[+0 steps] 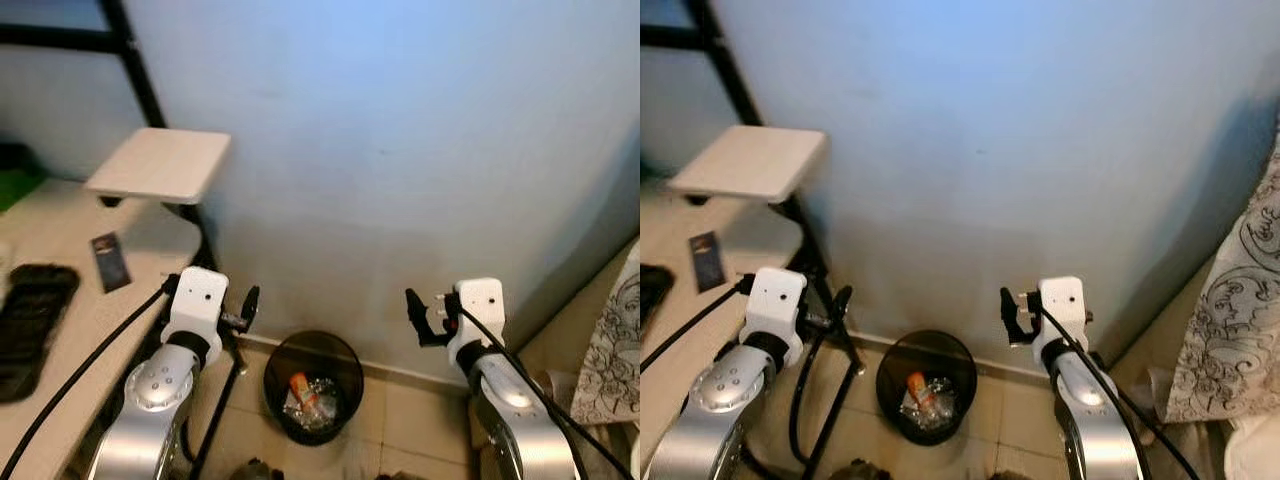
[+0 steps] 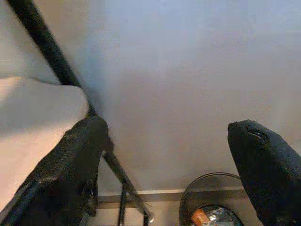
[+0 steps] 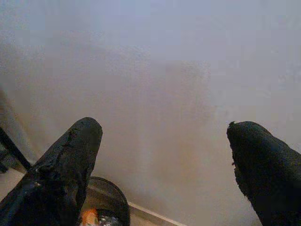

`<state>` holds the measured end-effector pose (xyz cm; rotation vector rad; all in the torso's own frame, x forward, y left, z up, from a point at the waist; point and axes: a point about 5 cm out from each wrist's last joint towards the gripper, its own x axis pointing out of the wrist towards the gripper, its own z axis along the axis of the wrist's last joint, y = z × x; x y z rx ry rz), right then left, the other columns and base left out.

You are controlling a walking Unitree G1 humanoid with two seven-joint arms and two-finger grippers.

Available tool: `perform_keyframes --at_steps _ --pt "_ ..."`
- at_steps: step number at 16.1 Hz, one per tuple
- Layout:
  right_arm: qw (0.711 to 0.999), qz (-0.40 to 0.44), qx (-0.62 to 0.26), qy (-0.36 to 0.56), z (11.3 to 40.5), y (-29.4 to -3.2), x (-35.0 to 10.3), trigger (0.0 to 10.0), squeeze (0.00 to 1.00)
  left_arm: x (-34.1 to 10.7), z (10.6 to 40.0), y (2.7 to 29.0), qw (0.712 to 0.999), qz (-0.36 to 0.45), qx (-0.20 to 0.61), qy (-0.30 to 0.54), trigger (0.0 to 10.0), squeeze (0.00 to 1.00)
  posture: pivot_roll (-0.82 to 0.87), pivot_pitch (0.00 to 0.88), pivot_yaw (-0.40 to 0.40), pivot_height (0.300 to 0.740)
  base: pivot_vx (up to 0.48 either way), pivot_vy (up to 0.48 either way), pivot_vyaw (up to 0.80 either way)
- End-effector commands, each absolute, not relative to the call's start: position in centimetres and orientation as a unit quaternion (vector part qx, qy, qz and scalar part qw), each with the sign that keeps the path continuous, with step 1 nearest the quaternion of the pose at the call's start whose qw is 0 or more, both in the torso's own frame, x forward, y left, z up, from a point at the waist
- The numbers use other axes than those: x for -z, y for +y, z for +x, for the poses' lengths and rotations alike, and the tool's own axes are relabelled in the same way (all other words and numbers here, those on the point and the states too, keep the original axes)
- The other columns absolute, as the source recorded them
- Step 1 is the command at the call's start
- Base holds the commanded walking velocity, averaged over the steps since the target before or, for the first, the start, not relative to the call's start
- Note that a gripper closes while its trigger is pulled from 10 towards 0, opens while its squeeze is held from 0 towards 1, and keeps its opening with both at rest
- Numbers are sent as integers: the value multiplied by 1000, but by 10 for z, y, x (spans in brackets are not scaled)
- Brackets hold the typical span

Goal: Clean up the room

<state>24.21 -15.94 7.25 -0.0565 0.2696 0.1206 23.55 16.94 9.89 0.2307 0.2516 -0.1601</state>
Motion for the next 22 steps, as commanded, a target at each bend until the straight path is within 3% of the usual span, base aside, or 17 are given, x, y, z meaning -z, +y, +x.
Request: perform_keyframes --at_steps 1,6,11,14,17,22 --pt "988 -29 -59 139 243 -159 -72 10000 0 -100 237 172 983 116 77 121 10000 0 46 0 40 740 0 0 0" --pt "987 -20 -62 144 245 -158 -72 10000 0 -101 240 173 981 134 75 118 10000 0 51 0 36 740 0 0 -114" --pt "992 -15 -45 119 246 -161 -81 10000 0 -98 243 176 986 59 47 150 10000 0 49 0 34 740 0 0 -800" --pt "992 -7 -21 126 246 -167 -82 10000 0 -99 243 175 989 60 34 133 10000 0 67 0 27 740 0 0 -800" --pt "993 -11 19 114 251 -172 -84 10000 0 -100 243 169 992 -40 52 108 10000 0 74 0 33 740 0 0 -800" --pt "992 -12 27 120 253 -176 -82 10000 0 -108 252 176 997 -19 33 71 10000 0 54 0 51 740 0 0 -800"
